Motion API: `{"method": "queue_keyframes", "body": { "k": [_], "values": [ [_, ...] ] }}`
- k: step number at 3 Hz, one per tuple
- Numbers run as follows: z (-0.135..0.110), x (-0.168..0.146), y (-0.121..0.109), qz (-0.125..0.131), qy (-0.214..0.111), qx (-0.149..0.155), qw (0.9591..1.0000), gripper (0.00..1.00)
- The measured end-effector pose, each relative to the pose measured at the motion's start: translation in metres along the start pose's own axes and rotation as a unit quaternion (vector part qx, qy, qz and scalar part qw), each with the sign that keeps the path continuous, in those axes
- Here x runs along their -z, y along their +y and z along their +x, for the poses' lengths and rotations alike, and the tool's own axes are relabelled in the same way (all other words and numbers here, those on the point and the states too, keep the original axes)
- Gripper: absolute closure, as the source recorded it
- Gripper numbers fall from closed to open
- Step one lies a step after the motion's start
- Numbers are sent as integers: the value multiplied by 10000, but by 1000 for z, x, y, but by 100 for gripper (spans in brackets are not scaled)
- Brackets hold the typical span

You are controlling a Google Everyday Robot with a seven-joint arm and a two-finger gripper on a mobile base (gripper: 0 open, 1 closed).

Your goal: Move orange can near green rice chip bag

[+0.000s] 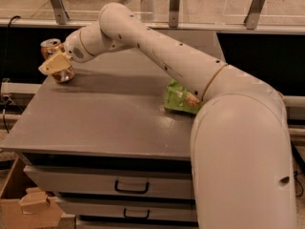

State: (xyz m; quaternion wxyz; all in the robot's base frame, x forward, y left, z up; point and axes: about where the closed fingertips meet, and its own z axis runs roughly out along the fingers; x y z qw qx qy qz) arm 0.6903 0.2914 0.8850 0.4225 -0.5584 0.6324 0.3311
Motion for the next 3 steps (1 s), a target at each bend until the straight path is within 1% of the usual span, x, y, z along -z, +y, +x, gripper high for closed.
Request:
{"method": "queue_keyframes", "body": {
  "k": [1,2,3],
  "values": [
    [-4,23,3,178,-35,-29,9998,65],
    [-16,79,-16,793,-30,413,9960,88],
    [-17,77,-15,771,-34,407,9962,100]
  ]
}}
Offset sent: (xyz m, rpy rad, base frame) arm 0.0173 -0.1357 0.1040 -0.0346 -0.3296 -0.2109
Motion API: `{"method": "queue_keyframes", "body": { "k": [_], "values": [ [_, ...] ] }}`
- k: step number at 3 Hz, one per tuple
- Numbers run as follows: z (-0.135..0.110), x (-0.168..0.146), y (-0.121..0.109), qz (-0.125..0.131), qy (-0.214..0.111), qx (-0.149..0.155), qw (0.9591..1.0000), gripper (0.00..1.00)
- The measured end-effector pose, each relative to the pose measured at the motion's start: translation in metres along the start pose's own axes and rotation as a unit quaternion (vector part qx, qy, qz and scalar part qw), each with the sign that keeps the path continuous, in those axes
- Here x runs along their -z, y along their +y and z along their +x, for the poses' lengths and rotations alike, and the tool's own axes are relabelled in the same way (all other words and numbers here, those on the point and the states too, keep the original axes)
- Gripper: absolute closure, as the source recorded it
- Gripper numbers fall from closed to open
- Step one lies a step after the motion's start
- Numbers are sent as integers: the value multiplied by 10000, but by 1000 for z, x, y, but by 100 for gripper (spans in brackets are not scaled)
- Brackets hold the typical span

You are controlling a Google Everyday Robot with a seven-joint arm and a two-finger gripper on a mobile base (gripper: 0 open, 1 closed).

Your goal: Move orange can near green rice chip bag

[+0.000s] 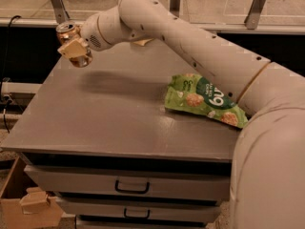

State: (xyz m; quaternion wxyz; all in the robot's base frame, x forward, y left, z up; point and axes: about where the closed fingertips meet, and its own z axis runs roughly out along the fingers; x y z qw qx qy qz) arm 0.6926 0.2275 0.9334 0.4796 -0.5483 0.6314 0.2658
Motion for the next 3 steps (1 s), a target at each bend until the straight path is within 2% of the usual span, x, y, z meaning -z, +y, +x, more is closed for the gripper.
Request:
{"method": "queue_keyframes", "body": {
  "k": [1,2,3],
  "values": [
    [0,0,0,-1,0,0,10000,100],
    [4,34,-18,471,114,44,9988,100],
    [-4,100,-38,1106,45,203,9937,100]
  ]
}}
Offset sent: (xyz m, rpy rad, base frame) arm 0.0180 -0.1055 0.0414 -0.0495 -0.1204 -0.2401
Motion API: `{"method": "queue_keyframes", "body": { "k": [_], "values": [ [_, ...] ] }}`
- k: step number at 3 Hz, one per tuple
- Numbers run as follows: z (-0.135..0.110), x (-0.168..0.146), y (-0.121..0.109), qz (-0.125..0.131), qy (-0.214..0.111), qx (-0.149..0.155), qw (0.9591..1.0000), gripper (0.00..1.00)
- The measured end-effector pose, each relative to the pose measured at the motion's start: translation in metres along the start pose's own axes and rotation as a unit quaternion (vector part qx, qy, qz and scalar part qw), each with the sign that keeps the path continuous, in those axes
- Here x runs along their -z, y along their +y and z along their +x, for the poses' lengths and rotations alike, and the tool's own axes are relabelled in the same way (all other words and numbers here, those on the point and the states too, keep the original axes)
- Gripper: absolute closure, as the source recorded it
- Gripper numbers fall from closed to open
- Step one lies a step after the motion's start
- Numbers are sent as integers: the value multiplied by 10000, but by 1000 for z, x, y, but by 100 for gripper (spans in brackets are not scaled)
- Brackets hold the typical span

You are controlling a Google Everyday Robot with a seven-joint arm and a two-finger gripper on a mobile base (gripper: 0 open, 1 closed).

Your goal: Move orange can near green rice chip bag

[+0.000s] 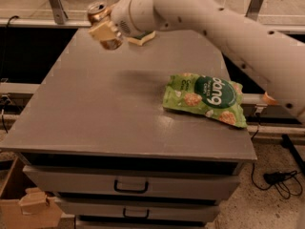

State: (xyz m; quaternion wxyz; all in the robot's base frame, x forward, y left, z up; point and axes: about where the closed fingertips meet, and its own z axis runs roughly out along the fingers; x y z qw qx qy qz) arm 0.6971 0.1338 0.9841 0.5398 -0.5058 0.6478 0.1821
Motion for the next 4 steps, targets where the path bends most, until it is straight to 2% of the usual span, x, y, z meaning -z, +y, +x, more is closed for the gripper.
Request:
{"method": "queue_keyframes", "body": {
  "k": [1,2,3,4],
  "values": [
    [1,64,-40,569,-81,132,9983,100],
    [14,115,-76,992,-202,176,9947,100],
    [44,149,-97,1293,-293,17,9912,100],
    [89,177,-114,1544,-369,-280,9869,100]
  ]
}}
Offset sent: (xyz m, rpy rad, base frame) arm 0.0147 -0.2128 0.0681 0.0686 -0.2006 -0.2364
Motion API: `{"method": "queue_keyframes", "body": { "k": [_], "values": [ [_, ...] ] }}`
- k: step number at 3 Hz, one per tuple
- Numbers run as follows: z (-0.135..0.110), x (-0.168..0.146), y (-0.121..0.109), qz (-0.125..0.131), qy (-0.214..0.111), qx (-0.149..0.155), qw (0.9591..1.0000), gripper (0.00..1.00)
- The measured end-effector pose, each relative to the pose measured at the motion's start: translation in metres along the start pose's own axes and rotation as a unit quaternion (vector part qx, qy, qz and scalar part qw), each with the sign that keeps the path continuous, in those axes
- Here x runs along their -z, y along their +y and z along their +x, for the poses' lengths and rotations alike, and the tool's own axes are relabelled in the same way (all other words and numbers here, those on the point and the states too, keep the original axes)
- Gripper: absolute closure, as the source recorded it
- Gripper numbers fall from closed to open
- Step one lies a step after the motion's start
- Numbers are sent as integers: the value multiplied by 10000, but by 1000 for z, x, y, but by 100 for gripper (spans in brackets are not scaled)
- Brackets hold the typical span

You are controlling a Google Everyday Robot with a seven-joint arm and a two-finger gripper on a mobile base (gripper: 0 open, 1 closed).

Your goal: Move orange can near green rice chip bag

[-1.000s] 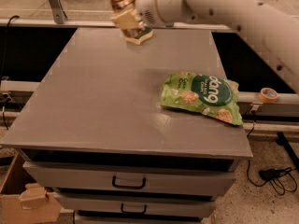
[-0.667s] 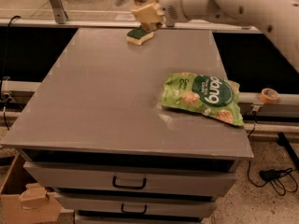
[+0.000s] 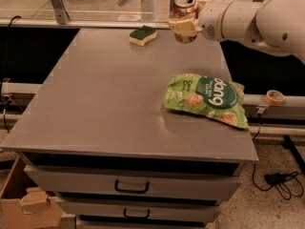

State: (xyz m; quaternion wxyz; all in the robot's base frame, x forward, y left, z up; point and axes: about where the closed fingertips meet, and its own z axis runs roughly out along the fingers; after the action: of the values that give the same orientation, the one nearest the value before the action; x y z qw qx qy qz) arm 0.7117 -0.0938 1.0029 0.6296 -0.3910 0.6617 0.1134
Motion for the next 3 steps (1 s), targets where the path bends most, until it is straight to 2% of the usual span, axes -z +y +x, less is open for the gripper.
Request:
{"method": "queue_keyframes", "body": {
  "k": [1,2,3],
  "values": [
    [42,11,-11,130,49,-357,9993,100],
    [78,15,-13,146,126,-662,9976,100],
    [105,17,-13,150,181,-887,9958,100]
  ]
}}
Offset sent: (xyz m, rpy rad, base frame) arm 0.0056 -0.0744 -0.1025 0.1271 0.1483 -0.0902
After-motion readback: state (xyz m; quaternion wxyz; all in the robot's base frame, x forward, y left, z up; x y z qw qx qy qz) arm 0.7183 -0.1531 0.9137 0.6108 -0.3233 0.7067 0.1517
